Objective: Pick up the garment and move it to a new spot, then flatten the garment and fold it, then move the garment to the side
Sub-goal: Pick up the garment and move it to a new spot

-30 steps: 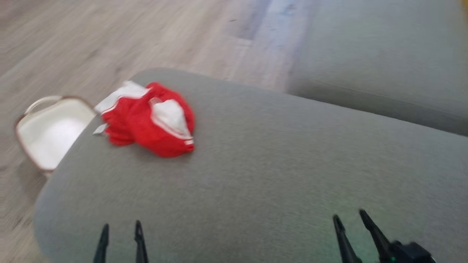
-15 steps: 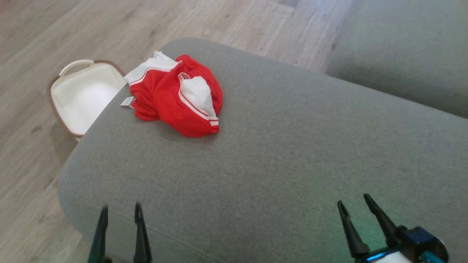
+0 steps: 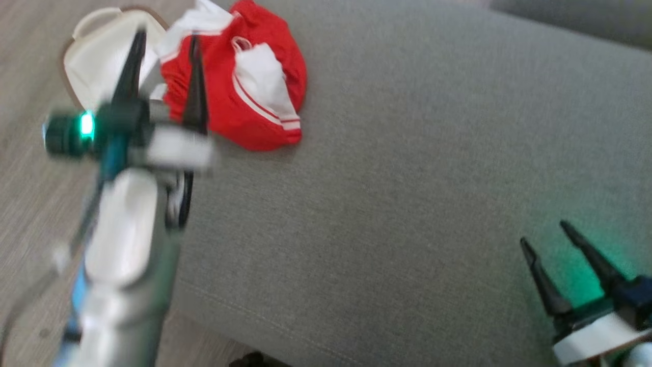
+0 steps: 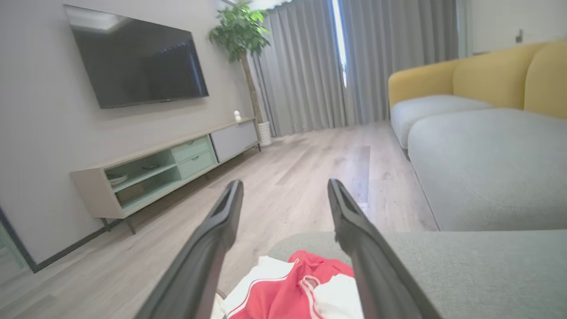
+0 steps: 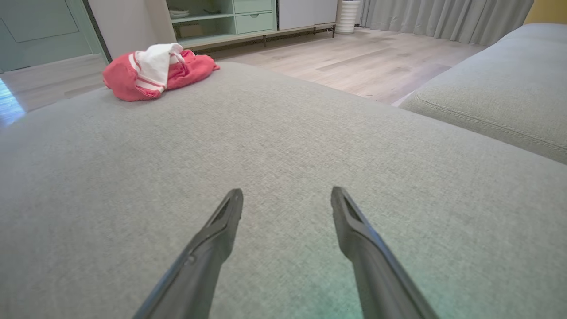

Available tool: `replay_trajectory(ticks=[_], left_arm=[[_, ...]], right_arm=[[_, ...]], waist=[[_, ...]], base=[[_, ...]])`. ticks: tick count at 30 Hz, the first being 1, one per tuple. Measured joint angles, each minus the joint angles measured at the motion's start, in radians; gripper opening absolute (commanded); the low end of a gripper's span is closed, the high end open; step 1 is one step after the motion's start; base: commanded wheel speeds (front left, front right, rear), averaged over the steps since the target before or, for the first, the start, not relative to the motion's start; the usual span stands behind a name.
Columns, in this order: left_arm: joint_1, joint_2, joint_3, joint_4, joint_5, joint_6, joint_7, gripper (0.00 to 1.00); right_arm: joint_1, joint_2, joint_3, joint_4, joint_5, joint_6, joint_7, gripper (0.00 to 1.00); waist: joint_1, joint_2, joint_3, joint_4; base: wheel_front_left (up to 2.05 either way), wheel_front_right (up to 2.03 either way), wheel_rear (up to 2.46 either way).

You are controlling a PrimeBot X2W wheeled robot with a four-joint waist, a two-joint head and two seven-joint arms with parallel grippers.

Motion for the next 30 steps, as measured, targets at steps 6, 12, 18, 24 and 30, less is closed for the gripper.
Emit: replay_trajectory(ticks=[6, 12, 18, 24, 30], left_arm=[[-0.337, -0.008, 0.000, 0.321, -0.015, -0.039, 0.180, 1.00], [-0.465, -0.006, 0.046, 0.657, -0.044, 0.011, 0.330, 1.00], [-0.472, -0.005, 0.086, 0.842, -0.090, 0.029, 0.357, 0.63], [-0.502, -0.002, 0.124, 0.896, -0.140, 0.006, 0.253, 0.00], [-0.547, 0.050, 0.081, 0.890, -0.101, -0.035, 0.106, 0.00]], right_arm=[[-0.055, -0.097, 0.007, -0.040, 0.005, 0.000, -0.001, 1.00], [-0.091, -0.139, 0.001, -0.089, 0.012, 0.000, -0.004, 1.00], [-0.131, -0.141, 0.014, -0.111, 0.014, 0.000, -0.012, 1.00], [-0.150, -0.140, 0.020, -0.104, 0.014, 0.000, -0.013, 1.00], [-0.174, -0.098, 0.046, -0.041, 0.015, 0.000, -0.011, 1.00]], waist=[[0.0000, 0.0000, 0.112, -0.045], [-0.0001, 0.0000, 0.200, -0.105], [-0.0004, 0.0000, 0.254, -0.159], [-0.0003, 0.0000, 0.255, -0.174], [-0.0002, 0.0000, 0.185, -0.177]], base=[[0.00, 0.00, 0.00], [0.00, 0.00, 0.00], [0.00, 0.00, 0.00], [0.00, 0.00, 0.00], [0.00, 0.00, 0.00]])
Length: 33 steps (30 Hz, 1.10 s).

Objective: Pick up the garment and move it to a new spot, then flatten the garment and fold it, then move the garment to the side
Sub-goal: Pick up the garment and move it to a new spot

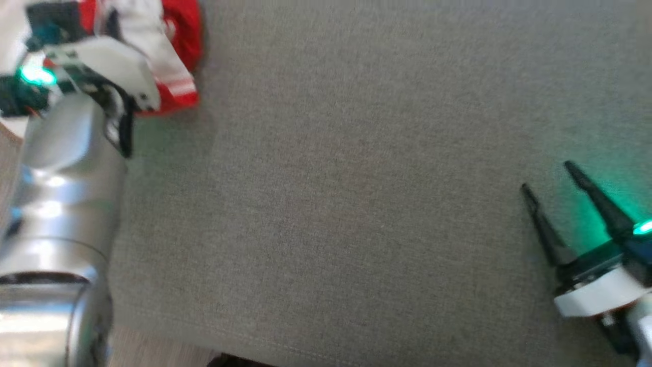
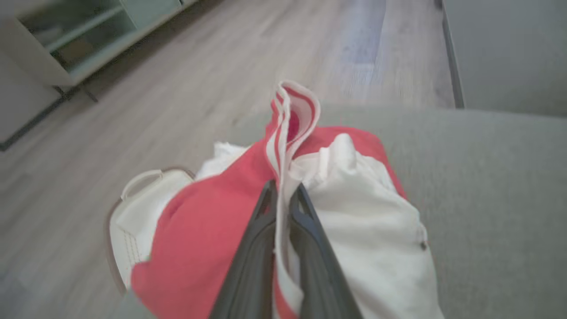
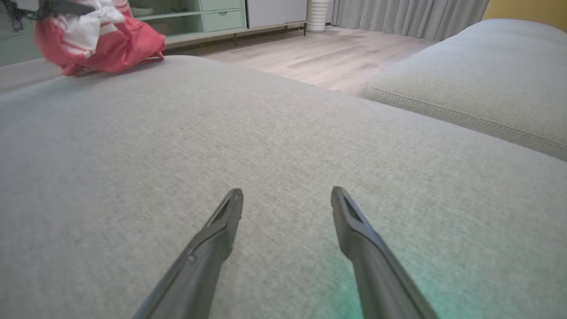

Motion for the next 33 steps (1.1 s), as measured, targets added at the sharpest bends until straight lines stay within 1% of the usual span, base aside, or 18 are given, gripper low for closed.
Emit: replay_trajectory(ticks=[2, 4, 10, 14, 15, 17, 21, 26, 30, 33], left_arm=[[-0.035, 0.024, -0.017, -0.013, 0.015, -0.009, -0.030, 0.00], [-0.066, 0.041, -0.036, -0.022, 0.031, -0.033, -0.041, 0.00], [-0.096, 0.039, -0.100, -0.082, 0.050, -0.092, -0.058, 0.00], [-0.097, 0.032, -0.146, -0.140, 0.049, -0.114, -0.040, 0.00], [-0.096, 0.026, -0.158, -0.157, 0.047, -0.122, -0.034, 0.00], [-0.085, 0.008, -0.188, -0.202, 0.036, -0.123, -0.019, 0.00], [-0.008, -0.028, -0.291, -0.313, -0.025, -0.130, 0.026, 0.00], [0.158, -0.030, -0.442, -0.445, -0.076, -0.130, 0.077, 0.00], [0.282, -0.035, -0.537, -0.496, -0.080, -0.130, 0.086, 0.00], [0.372, -0.053, -0.593, -0.486, -0.096, -0.130, 0.073, 0.00]], right_arm=[[0.000, 0.038, 0.020, 0.016, 0.000, 0.000, 0.001, 1.00], [0.001, 0.077, 0.036, 0.033, 0.000, 0.000, 0.001, 1.00], [0.032, 0.185, 0.038, 0.066, 0.013, 0.000, 0.001, 1.00], [0.078, 0.238, 0.041, 0.080, 0.015, 0.000, 0.001, 1.00], [0.089, 0.246, 0.039, 0.082, 0.014, 0.000, 0.001, 1.00], [0.102, 0.258, 0.037, 0.084, 0.007, 0.000, 0.001, 1.00], [0.116, 0.272, 0.040, 0.082, 0.006, 0.000, 0.001, 1.00], [0.117, 0.283, 0.034, 0.062, 0.003, 0.000, 0.001, 1.00], [0.115, 0.295, 0.034, 0.055, -0.003, 0.000, 0.001, 1.00], [0.106, 0.303, 0.032, 0.052, -0.003, 0.000, 0.001, 1.00]], waist=[[-0.0001, 0.0000, -0.037, -0.008], [-0.0001, 0.0000, -0.080, -0.020], [-0.0003, 0.0000, -0.212, -0.077], [-0.0004, 0.0001, -0.284, -0.151], [-0.0003, 0.0000, -0.298, -0.173], [-0.0004, 0.0001, -0.327, -0.220], [-0.0004, 0.0001, -0.371, -0.322], [-0.0003, 0.0001, -0.398, -0.454], [-0.0003, 0.0001, -0.390, -0.544], [-0.0003, 0.0001, -0.355, -0.588]], base=[[0.00, 0.00, 0.00], [0.00, 0.00, 0.00], [0.00, 0.00, 0.00], [0.00, 0.00, 0.00], [0.00, 0.00, 0.00], [0.00, 0.00, 0.00], [0.00, 0.00, 0.00], [0.00, 0.00, 0.00], [0.00, 0.00, 0.00], [0.00, 0.00, 0.00]])
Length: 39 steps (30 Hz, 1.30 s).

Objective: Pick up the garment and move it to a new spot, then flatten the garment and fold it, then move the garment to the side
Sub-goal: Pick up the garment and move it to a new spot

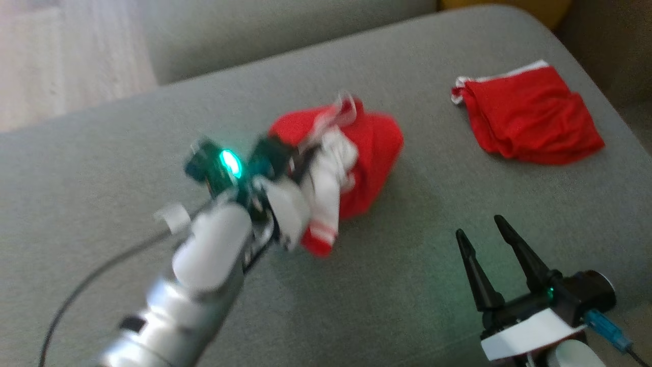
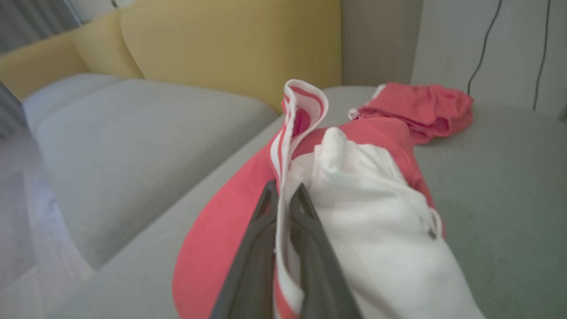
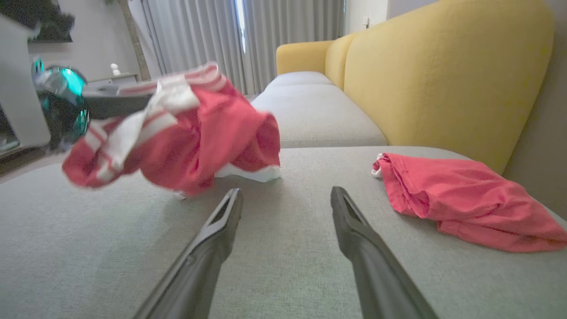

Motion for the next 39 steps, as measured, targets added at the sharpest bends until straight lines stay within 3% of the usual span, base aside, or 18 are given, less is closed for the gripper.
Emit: replay_trajectory(ticks=[4, 6, 9, 11, 14, 21, 26, 31, 39], left_arm=[[0.084, -0.016, -0.014, 0.073, 0.000, 0.042, -0.122, 0.04], [0.100, -0.018, -0.013, 0.111, -0.005, 0.066, -0.186, 1.00], [0.113, -0.038, -0.014, 0.127, -0.027, 0.118, -0.301, 1.00], [0.122, -0.040, -0.013, 0.117, -0.033, 0.134, -0.313, 1.00], [0.192, -0.039, -0.009, 0.058, -0.059, 0.197, -0.325, 1.00], [0.510, -0.032, 0.080, -0.228, -0.054, 0.327, -0.328, 1.00], [0.685, -0.003, 0.198, -0.427, 0.007, 0.371, -0.328, 1.00], [0.879, 0.008, 0.300, -0.645, 0.065, 0.365, -0.328, 1.00], [1.036, 0.002, 0.401, -0.742, 0.110, 0.331, -0.328, 1.00]], right_arm=[[-0.026, 0.020, 0.007, 0.000, 0.000, 0.000, 0.000, 1.00], [-0.050, 0.029, 0.009, -0.001, 0.000, 0.000, 0.000, 1.00], [-0.057, 0.030, -0.008, 0.013, -0.002, 0.000, 0.000, 1.00], [-0.055, 0.031, -0.012, 0.018, -0.007, 0.000, 0.000, 1.00], [-0.043, 0.040, -0.027, 0.028, -0.015, 0.000, 0.000, 1.00], [0.063, 0.061, -0.079, 0.057, -0.043, 0.000, 0.000, 1.00], [0.074, 0.094, -0.131, 0.056, -0.043, 0.000, 0.000, 1.00], [0.138, 0.123, -0.175, 0.043, -0.058, 0.000, 0.000, 1.00], [0.222, 0.155, -0.200, 0.001, -0.086, 0.000, 0.000, 1.00]], waist=[[0.0005, 0.0000, 0.072, -0.030], [0.0005, 0.0000, 0.103, -0.040], [0.0005, 0.0000, 0.125, -0.033], [0.0003, 0.0000, 0.123, -0.026], [0.0005, 0.0000, 0.100, -0.001], [-0.0001, 0.0000, -0.009, 0.114], [0.0000, 0.0000, -0.077, 0.211], [-0.0002, 0.0000, -0.155, 0.288], [0.0000, 0.0000, -0.210, 0.306]], base=[[0.00, 0.00, 0.00], [0.00, 0.00, 0.00], [0.00, 0.00, 0.00], [0.00, 0.00, 0.00], [0.00, 0.00, 0.00], [0.00, 0.00, 0.00], [0.00, 0.00, 0.00], [0.00, 0.00, 0.00], [0.00, 0.00, 0.00]])
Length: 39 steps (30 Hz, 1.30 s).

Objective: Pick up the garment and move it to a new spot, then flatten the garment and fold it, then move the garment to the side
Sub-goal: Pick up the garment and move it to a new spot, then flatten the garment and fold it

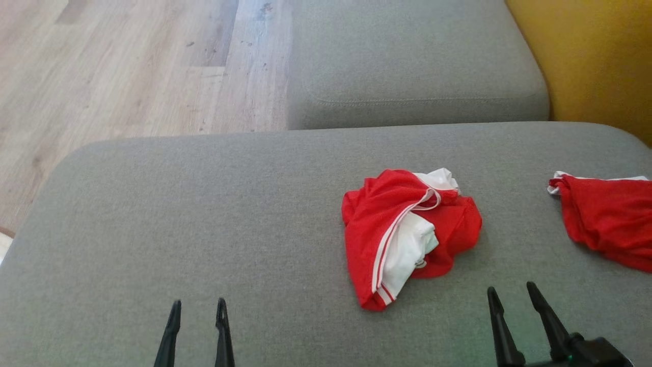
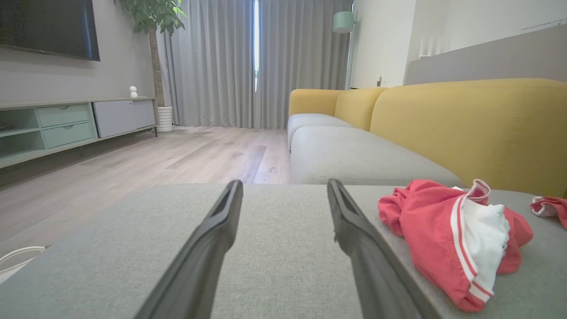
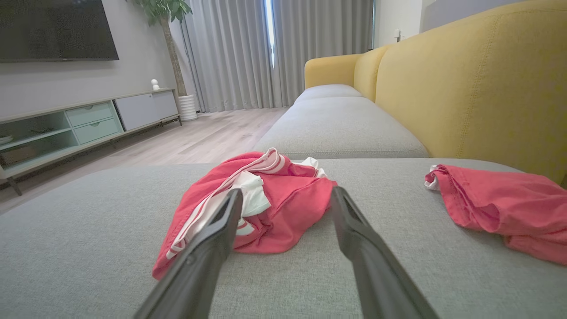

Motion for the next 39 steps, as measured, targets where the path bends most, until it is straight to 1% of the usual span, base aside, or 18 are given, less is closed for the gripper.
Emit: replay_trajectory(ticks=[6, 12, 28, 31, 35, 38, 39], left_arm=[[0.026, -0.005, 0.024, 0.001, 0.031, -0.042, 0.000, 1.00], [0.029, -0.008, 0.050, 0.001, 0.046, -0.058, 0.000, 1.00], [0.031, -0.022, 0.072, -0.005, 0.061, -0.058, 0.000, 1.00], [0.031, -0.022, 0.057, 0.009, 0.060, -0.062, 0.000, 1.00], [0.020, -0.022, 0.001, 0.080, 0.065, -0.102, 0.000, 1.00], [-0.032, -0.023, -0.055, 0.145, 0.081, -0.129, 0.000, 1.00], [-0.032, -0.023, -0.055, 0.145, 0.081, -0.129, 0.000, 1.00]], right_arm=[[0.017, 0.006, -0.002, -0.010, 0.000, 0.000, 0.000, 1.00], [0.026, 0.010, -0.009, -0.014, 0.000, 0.000, 0.000, 1.00], [0.027, 0.008, -0.014, -0.015, 0.000, 0.000, 0.000, 1.00], [0.026, 0.008, -0.014, -0.017, 0.000, 0.000, 0.000, 1.00], [0.022, 0.003, -0.008, -0.019, 0.000, 0.000, 0.000, 1.00], [0.014, -0.002, 0.002, -0.024, 0.000, 0.000, 0.000, 1.00], [0.014, -0.002, 0.002, -0.024, 0.000, 0.000, 0.000, 1.00]], waist=[[0.0002, 0.0000, -0.015, -0.018], [0.0002, 0.0000, -0.016, -0.024], [0.0002, 0.0000, -0.004, -0.037], [0.0002, 0.0000, 0.004, -0.039], [0.0002, 0.0000, 0.023, -0.044], [0.0002, 0.0000, 0.042, -0.050], [0.0002, 0.0000, 0.042, -0.050]], base=[[0.00, 0.00, 0.00], [0.00, 0.00, 0.00], [0.00, 0.00, 0.00], [0.00, 0.00, 0.00], [0.00, 0.00, 0.00], [0.00, 0.00, 0.00], [0.00, 0.00, 0.00]])
